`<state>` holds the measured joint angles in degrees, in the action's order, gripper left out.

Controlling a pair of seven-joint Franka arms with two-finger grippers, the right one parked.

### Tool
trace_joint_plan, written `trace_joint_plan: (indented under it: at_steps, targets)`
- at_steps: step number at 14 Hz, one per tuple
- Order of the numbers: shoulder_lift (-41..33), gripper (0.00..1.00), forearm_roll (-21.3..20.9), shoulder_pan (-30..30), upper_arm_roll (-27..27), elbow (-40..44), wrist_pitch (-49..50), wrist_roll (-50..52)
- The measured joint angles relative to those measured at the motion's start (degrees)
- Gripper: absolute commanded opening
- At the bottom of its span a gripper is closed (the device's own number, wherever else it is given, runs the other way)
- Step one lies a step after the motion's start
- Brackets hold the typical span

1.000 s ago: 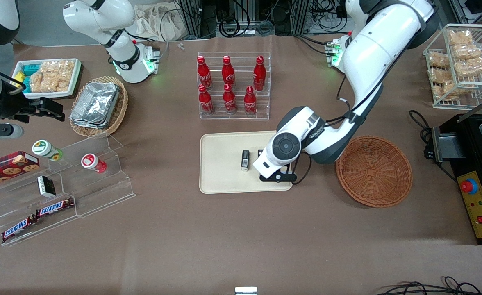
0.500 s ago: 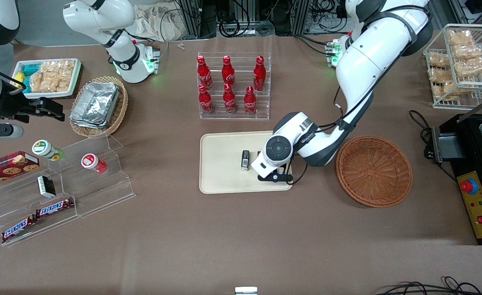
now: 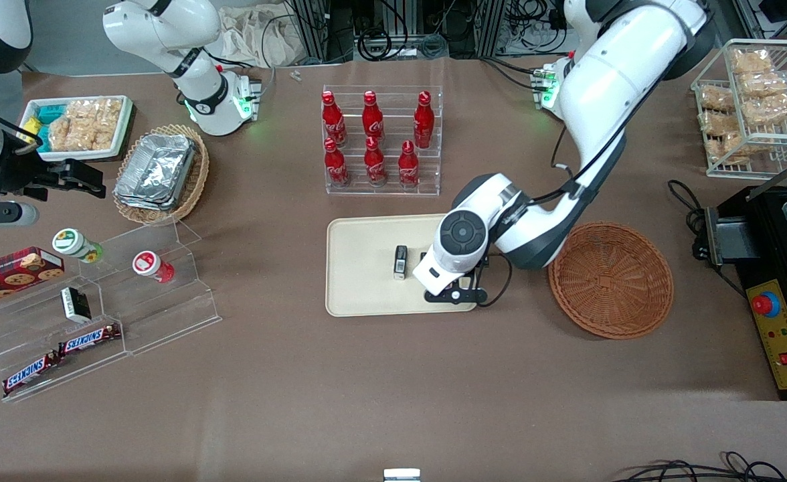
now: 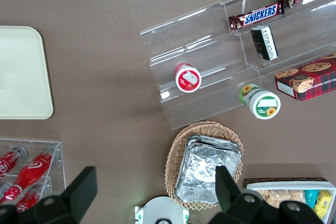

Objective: Place sandwich from basket to tray

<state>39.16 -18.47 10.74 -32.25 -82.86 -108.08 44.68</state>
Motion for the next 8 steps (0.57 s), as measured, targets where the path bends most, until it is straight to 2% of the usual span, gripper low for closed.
trace_joint_plan:
  at_steps: [2,6,8]
  targets:
    - [-5.4,1.00,0.9,0.0,1.5,1.8,5.5,-2.1]
    - [-18.4,1.00,12.1,0.0,13.4,2.2,13.8,-18.0]
    - [-24.0,1.00,16.0,-0.3,19.8,2.1,17.6,-24.9]
